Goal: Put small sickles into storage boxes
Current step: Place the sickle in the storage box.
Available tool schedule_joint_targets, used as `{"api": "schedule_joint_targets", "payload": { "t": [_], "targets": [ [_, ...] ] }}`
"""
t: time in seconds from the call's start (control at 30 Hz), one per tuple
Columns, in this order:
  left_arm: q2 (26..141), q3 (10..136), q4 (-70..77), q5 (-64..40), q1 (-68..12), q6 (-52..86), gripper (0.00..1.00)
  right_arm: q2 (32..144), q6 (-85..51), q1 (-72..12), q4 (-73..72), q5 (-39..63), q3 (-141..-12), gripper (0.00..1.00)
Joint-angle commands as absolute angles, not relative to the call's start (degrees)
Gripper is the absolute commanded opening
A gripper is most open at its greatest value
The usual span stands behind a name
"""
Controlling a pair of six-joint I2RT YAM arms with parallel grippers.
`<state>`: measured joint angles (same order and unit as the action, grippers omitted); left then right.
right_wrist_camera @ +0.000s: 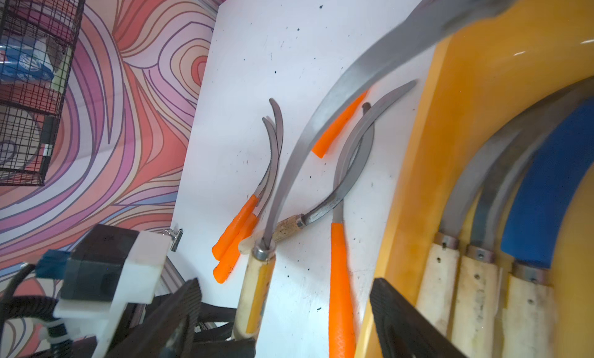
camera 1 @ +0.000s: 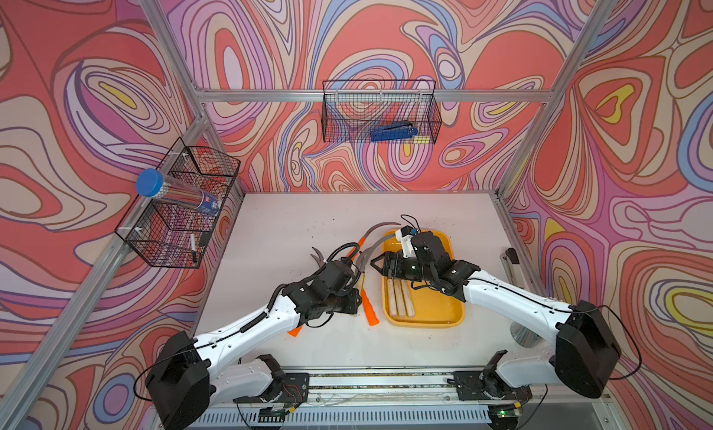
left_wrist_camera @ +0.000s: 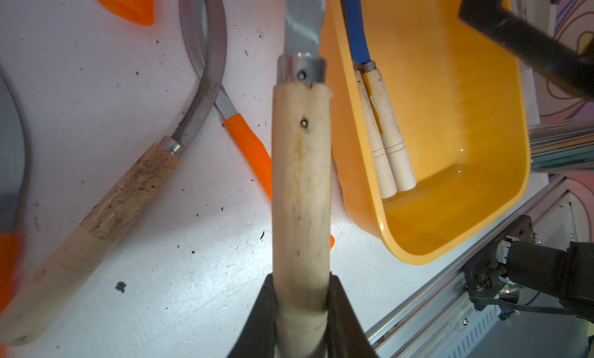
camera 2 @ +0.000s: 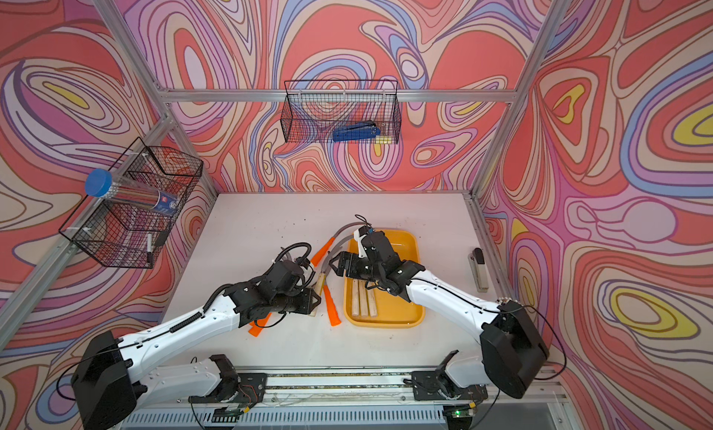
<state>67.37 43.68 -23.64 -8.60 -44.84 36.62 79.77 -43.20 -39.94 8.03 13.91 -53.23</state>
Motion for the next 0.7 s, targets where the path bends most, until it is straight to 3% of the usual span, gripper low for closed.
{"api": "schedule_joint_targets", "payload": {
  "t": [0.0,0.4,0.67],
  "targets": [
    [65.33,42.85,-19.00,-11.63,-44.38,36.64,0.00,81.35,-45.20,-42.00,4.59,12.17,-53.26,0.83],
    [66.07,42.21,-15.48,-14.16,-44.03,40.12,0.00,84.44,-46.76,-46.22,1.45,8.56,-53.52,0.69],
    [66.71,41.22,-11.62,-14.83,-43.99,41.73,0.00,85.60,-47.29,-47.08,-0.08,7.52,-53.36,0.47]
  ]
}}
